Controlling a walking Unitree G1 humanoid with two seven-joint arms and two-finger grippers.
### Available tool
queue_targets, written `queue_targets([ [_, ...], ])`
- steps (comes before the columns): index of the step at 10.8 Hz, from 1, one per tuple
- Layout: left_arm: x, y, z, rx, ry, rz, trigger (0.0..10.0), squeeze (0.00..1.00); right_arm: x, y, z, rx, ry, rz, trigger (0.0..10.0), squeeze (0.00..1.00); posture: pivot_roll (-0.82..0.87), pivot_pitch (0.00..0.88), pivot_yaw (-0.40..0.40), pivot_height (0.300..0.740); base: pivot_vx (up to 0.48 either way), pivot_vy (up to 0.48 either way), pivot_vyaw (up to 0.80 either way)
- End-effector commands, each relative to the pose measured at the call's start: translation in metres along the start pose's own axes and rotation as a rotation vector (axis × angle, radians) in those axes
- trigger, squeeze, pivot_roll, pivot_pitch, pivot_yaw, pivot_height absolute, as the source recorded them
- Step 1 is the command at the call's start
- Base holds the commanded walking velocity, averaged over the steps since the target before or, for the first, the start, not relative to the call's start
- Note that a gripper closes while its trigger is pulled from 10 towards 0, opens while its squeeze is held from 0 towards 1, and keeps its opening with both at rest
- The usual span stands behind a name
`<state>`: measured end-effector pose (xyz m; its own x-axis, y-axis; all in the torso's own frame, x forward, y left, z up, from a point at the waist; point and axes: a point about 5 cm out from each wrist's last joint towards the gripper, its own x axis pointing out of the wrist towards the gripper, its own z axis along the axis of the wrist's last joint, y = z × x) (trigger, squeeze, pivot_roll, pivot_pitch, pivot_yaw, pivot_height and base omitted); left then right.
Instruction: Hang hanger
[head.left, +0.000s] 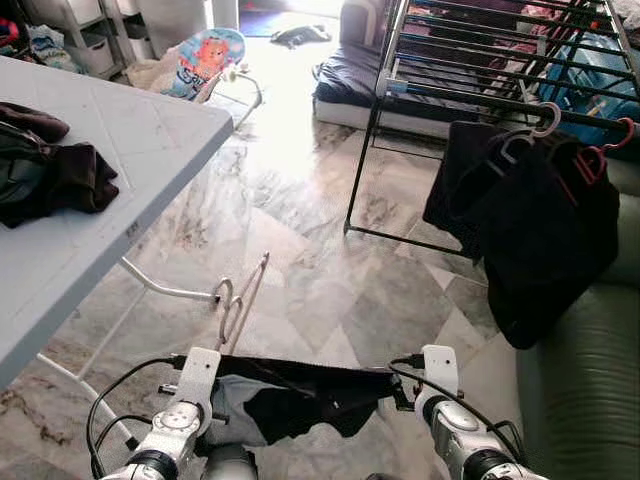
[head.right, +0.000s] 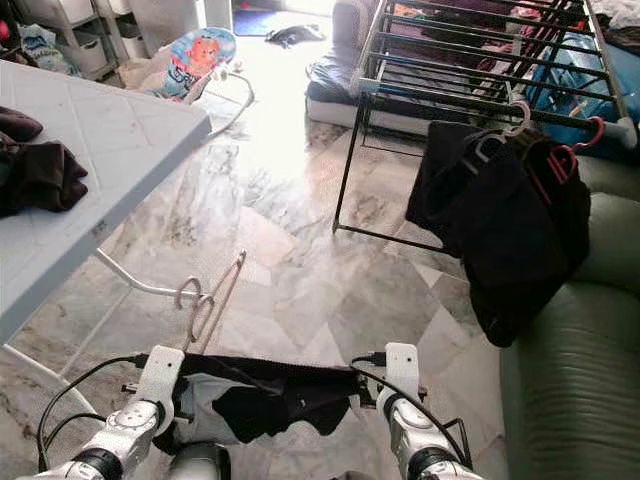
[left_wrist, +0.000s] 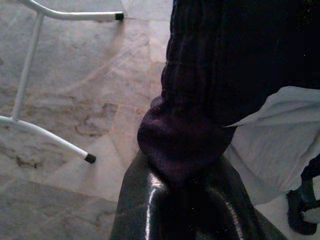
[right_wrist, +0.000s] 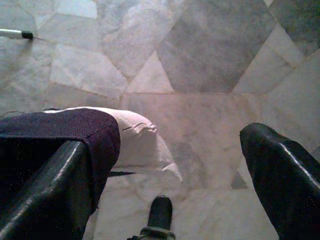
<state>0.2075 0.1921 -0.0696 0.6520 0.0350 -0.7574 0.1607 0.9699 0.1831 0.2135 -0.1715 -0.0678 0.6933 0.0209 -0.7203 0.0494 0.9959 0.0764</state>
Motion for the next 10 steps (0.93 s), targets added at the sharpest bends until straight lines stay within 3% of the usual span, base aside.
queue_targets([
  [1, -0.001, 0.012, -0.003, 0.018, 0.016, 0.039, 10.0, 0.00, -0.002, -0.013, -0.003, 0.027, 0.006, -0.046, 10.0, 1.00, 0.00, 0.000, -0.060, 0.740, 0.000, 0.000, 0.00],
  [2, -0.001, 0.011, -0.003, 0.051, 0.025, 0.027, 10.0, 0.00, -0.002, -0.012, -0.002, 0.053, -0.007, -0.031, 10.0, 1.00, 0.00, 0.000, -0.057, 0.740, 0.000, 0.000, 0.00],
  [4, -0.002, 0.015, -0.006, 0.093, 0.048, 0.048, 10.0, 0.00, 0.003, -0.005, 0.030, 0.203, -0.127, 0.085, 10.0, 1.00, -0.01, 0.000, -0.050, 0.740, 0.000, 0.000, 0.00],
  [5, -0.002, 0.017, -0.007, 0.087, 0.049, 0.058, 10.0, 0.00, 0.004, 0.006, 0.034, 0.208, -0.099, 0.259, 10.0, 1.00, -0.02, 0.000, -0.046, 0.740, 0.000, 0.000, 0.00],
  [6, -0.002, 0.020, -0.005, 0.086, 0.048, 0.063, 10.0, 0.00, 0.001, 0.014, 0.031, 0.124, -0.014, 0.458, 10.0, 0.94, -0.02, 0.000, -0.046, 0.740, 0.000, 0.000, 0.00],
  [7, -0.001, 0.021, -0.003, 0.086, 0.045, 0.066, 10.0, 0.00, -0.002, 0.012, 0.025, -0.003, 0.047, 0.546, 10.0, 0.60, -0.02, 0.000, -0.046, 0.740, 0.000, 0.000, 0.00],
  [8, -0.001, 0.020, -0.001, 0.082, 0.040, 0.065, 10.0, 0.00, -0.007, 0.003, 0.014, -0.153, 0.137, 0.602, 10.0, 0.06, -0.02, 0.000, -0.048, 0.740, 0.000, 0.000, 0.00],
  [10, -0.001, 0.020, -0.002, 0.088, 0.043, 0.062, 10.0, 0.00, -0.014, -0.014, 0.000, -0.331, 0.251, 0.628, 10.0, 0.00, -0.01, 0.000, -0.047, 0.740, 0.000, 0.000, 0.00],
])
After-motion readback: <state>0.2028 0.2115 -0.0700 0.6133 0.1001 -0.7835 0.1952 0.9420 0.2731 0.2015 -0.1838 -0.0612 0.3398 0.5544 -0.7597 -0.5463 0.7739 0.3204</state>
